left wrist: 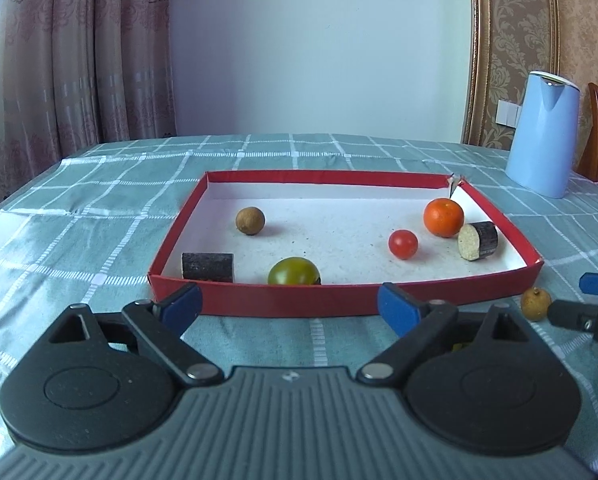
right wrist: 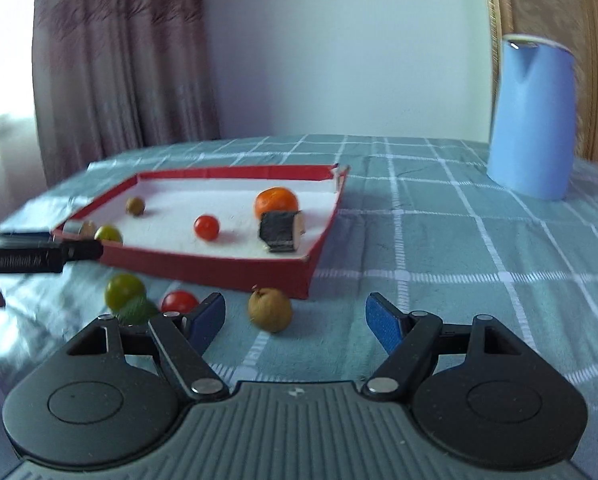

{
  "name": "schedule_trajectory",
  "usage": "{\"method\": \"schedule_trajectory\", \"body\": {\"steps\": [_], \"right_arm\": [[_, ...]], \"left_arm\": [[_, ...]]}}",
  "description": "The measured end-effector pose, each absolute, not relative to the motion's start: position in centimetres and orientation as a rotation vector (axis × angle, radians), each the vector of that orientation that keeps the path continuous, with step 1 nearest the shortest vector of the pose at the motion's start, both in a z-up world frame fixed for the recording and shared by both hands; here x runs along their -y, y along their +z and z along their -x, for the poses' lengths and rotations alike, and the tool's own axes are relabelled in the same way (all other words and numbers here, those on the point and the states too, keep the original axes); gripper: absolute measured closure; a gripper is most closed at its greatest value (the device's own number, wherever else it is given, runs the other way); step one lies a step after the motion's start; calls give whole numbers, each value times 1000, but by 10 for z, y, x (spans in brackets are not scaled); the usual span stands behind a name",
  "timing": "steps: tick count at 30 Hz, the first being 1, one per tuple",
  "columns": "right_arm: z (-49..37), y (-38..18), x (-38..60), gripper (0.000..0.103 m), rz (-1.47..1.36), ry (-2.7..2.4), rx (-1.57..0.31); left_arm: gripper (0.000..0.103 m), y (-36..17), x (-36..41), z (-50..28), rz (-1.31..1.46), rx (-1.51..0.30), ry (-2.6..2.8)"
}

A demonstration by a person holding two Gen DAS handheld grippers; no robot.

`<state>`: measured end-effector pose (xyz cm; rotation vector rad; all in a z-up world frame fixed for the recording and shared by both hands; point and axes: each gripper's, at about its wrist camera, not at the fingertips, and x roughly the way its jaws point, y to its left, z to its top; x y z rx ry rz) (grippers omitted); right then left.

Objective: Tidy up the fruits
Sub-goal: 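Close the right gripper on the small brown pear beside the tray, then grasp the green cucumber piece with the left gripper while the right holds the pear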

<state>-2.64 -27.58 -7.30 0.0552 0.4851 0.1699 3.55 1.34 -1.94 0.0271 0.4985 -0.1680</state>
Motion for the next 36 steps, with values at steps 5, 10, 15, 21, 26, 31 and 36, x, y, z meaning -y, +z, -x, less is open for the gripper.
{"method": "schedule_trajectory", "body": {"steps": [5, 10, 15, 21, 26, 31, 36], "right_arm": [[14, -80, 261, 58, 21, 198, -561], [2, -81, 256, 65, 23, 167, -577], [-1, -82, 246, 75, 83, 170, -578], [-1, -81, 250, 75, 60, 173, -580], [-1, -81, 250, 75, 55, 172, -581], [3, -81, 254, 75, 40, 150, -576], [5, -79, 261, 75, 13, 111, -568]], "left_arm": [[8, -21, -11, -35, -39, -504, -174], [8, -21, -9, -33, -57, -500, -200], [8, -22, -3, -30, -80, -501, -258], [10, -22, 9, -18, -134, -461, -363], [10, -20, 17, 3, -166, -374, -463], [15, -21, 21, 0, -160, -415, -485], [15, -24, 31, 16, -174, -440, -584]]}}
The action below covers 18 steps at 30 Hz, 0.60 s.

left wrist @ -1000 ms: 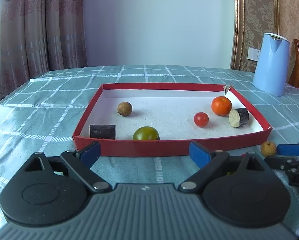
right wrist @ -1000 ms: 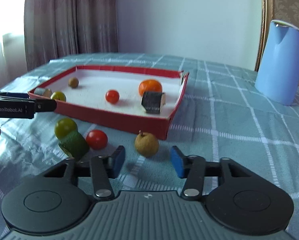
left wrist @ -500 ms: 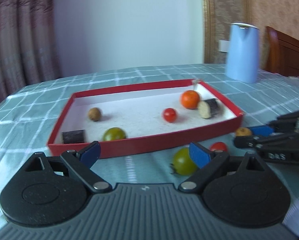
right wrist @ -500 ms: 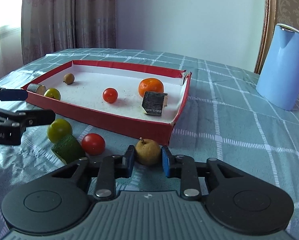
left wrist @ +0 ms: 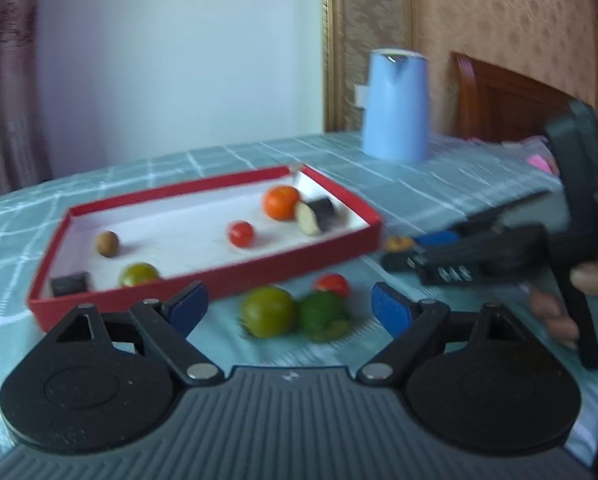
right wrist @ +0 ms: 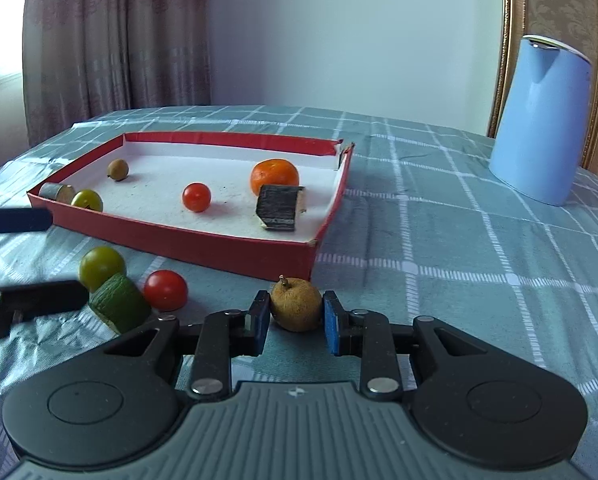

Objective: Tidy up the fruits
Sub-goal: 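Grasp the green cucumber piece with the left gripper while the right holds the pear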

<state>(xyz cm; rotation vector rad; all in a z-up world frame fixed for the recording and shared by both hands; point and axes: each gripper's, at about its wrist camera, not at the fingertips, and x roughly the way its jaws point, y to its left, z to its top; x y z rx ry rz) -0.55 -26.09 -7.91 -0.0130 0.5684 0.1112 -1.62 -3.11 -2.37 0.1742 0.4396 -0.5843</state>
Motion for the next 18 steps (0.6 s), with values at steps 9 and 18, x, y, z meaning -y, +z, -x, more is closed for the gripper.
{"method": "schedule_trajectory", "body": {"steps": [9, 18], "right_arm": [[11, -76, 266, 75, 9, 84, -537], [13, -74, 269, 75, -9, 85, -527]], "left_arm": [[29, -36, 67, 31, -247, -507, -593], [40, -37, 75, 10, -189, -595, -549]]}}
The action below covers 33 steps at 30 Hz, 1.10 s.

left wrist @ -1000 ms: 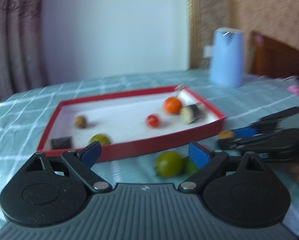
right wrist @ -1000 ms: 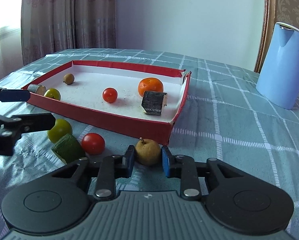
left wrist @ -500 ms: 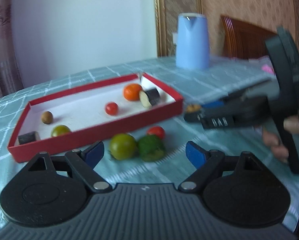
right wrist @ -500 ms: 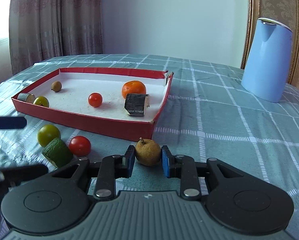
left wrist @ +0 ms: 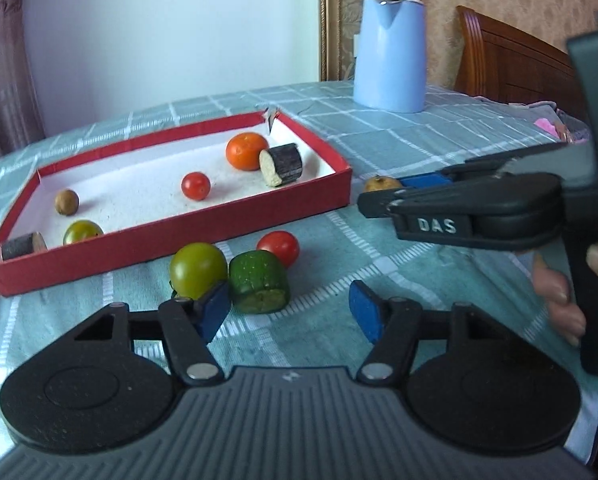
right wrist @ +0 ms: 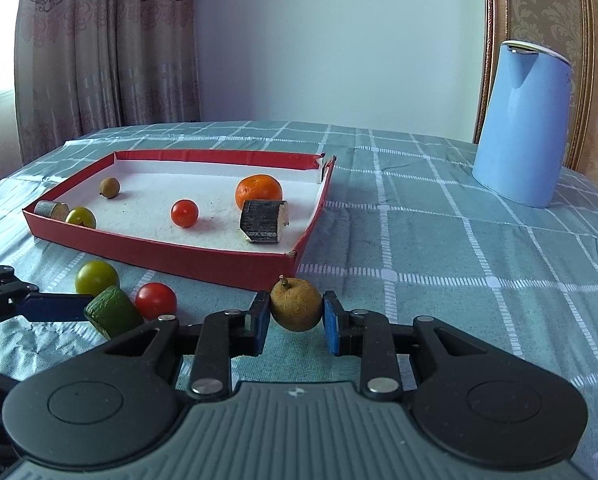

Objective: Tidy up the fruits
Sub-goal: 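Grasp the green cucumber piece with the left gripper while the right holds the pear, then carry the cucumber piece and pear into the tray and open both grippers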

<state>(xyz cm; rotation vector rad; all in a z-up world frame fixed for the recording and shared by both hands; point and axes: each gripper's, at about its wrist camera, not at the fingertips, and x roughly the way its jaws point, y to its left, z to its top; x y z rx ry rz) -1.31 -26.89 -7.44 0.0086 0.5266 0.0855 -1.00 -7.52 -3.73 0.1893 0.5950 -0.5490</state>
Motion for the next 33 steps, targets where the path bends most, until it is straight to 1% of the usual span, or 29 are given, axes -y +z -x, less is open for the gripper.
{"method": "schedule_trajectory", "body": {"steps": [2, 3, 4, 5, 7, 13, 21, 33], "right_arm": [[13, -75, 268, 75, -8, 85, -526], [13, -75, 269, 75, -8, 86, -526], [14, -75, 269, 75, -10, 86, -526], [14, -74, 269, 75, -10, 85, -525], [14, -75, 269, 75, -10, 85, -528], [14, -75, 268, 75, -8, 82, -529], [14, -75, 268, 75, -7, 79, -517], [16, -73, 271, 75, -28, 47, -487]], "left_arm": [[42, -37, 75, 4, -175, -606, -547], [48, -37, 75, 1, -171, -610, -537], [59, -37, 75, -2, -171, -616, -523], [62, -37, 74, -4, -167, -620, -514], [74, -37, 71, -4, -154, -617, -505], [74, -35, 66, 0, -146, -601, -500], [74, -25, 53, 14, -137, -535, -474], [74, -5, 25, -26, -8, -534, -335]]}}
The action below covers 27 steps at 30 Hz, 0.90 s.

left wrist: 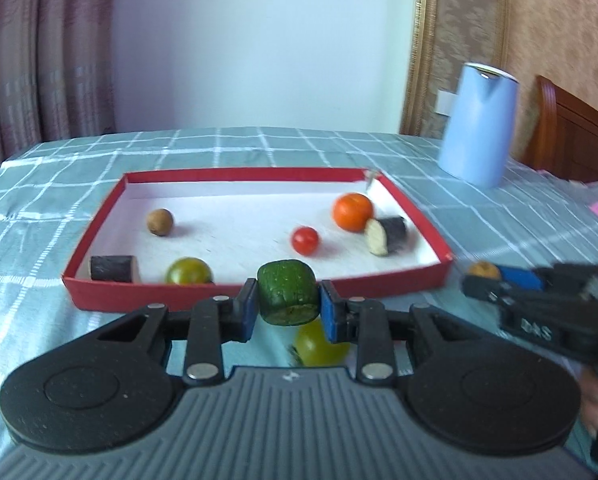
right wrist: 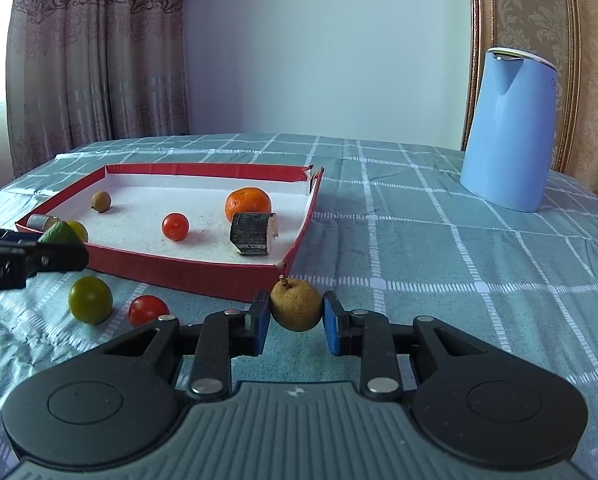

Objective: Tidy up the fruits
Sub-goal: 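Carry the cucumber piece and pear into the tray and open both grippers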

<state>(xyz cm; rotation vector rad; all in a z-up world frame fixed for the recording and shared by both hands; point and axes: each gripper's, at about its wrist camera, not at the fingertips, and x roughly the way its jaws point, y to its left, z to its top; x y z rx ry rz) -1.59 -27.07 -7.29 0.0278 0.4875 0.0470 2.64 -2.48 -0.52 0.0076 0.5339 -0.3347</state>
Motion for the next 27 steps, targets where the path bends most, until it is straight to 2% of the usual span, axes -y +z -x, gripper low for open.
{"method": "schedule_trajectory", "body": {"steps": [12, 27], "right_arm": [[11, -62, 271, 76, -59, 46, -460], [-52, -42, 233, 76, -14, 104, -502]], "left_arm": [[74, 0, 13, -79, 10, -553, -188], [74, -14, -2, -144, -13, -592, -23]]}}
